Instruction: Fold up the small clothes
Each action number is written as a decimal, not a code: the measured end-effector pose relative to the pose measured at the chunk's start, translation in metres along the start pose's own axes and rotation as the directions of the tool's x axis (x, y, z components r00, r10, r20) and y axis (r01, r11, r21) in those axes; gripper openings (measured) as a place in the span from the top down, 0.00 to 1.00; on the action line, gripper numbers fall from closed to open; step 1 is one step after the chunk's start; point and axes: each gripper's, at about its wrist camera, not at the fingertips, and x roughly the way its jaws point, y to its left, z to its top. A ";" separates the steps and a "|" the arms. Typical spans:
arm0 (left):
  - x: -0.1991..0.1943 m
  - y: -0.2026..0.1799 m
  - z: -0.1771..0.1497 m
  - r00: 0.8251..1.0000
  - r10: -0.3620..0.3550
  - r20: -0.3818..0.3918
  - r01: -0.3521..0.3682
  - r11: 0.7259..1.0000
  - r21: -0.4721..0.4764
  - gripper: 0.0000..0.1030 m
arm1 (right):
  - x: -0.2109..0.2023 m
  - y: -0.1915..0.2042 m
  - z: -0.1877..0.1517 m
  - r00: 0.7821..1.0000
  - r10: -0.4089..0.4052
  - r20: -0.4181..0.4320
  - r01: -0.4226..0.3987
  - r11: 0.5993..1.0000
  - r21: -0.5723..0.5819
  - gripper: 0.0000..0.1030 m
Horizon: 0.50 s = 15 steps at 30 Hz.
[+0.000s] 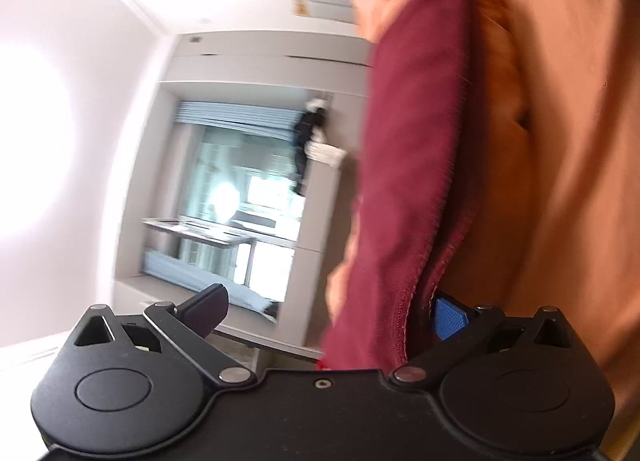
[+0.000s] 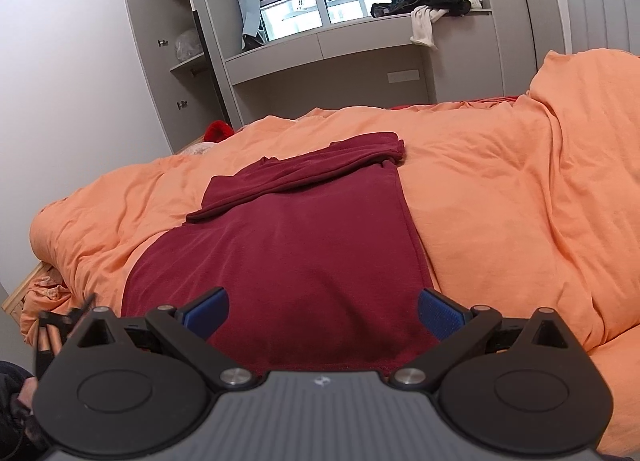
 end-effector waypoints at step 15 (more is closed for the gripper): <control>0.009 0.054 -0.008 0.958 -0.274 -0.080 0.254 0.945 -0.204 0.90 | -0.015 -0.005 -0.022 0.993 -0.111 -0.040 0.104 0.983 -0.151 0.01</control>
